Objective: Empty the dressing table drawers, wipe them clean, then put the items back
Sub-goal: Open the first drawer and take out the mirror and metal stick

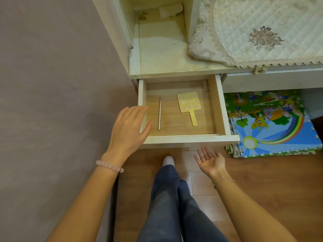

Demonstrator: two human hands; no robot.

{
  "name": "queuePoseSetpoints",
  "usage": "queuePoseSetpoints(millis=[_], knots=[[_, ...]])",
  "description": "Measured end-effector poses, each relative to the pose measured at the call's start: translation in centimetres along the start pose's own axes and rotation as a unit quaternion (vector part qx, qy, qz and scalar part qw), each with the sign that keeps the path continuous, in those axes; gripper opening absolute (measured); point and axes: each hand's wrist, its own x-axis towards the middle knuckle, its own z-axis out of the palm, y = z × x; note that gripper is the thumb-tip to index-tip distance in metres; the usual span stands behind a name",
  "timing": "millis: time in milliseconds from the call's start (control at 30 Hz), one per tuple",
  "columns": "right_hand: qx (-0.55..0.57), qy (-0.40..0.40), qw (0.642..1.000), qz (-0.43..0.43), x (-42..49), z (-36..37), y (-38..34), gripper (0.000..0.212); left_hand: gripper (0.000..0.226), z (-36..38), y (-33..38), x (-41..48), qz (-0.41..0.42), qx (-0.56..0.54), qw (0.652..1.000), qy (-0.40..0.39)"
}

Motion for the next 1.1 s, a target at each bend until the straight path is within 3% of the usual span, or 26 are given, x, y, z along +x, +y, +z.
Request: queuePoseSetpoints(millis=[167, 267, 367, 533, 633, 833, 1000, 1100], knots=[[-0.170, -0.032, 0.984, -0.045, -3.1, -0.4, -0.2, 0.040, 0.047, -0.9, 0.8, 0.0, 0.008, 0.001, 1.000, 0.010], [-0.365, -0.043, 0.921, -0.127, -6.2, 0.6, -0.5, 0.028, 0.047, -1.7, 1.2, 0.1, 0.014, 0.003, 1.000, 0.022], [-0.504, -0.079, 0.819, -0.262, -9.6, 2.7, -1.4, 0.019, 0.045, -2.4, 1.4, 0.4, 0.016, 0.004, 0.999, 0.035], [-0.647, -0.087, 0.551, -0.520, -12.7, 6.2, -3.8, 0.032, 0.045, -3.4, 2.2, 0.8, 0.020, 0.007, 0.998, 0.053], [-0.679, -0.093, 0.464, -0.561, -13.1, 7.7, -4.8, 0.042, 0.046, -3.7, 2.6, 0.7, 0.017, 0.006, 0.998, 0.059], [-0.705, -0.094, 0.370, -0.597, -13.6, 8.8, -5.9, 0.053, 0.048, -3.2, 2.8, 0.2, 0.000, 0.003, 0.999, 0.052], [-0.722, -0.065, 0.330, -0.605, -12.9, 9.7, -6.5, 0.059, 0.050, -2.1, 2.2, 0.3, -0.016, -0.005, 0.999, 0.029], [-0.729, -0.062, 0.324, -0.599, -11.9, 10.9, -6.5, 0.064, 0.050, -1.3, 1.3, 1.1, -0.020, -0.014, 1.000, 0.015]])
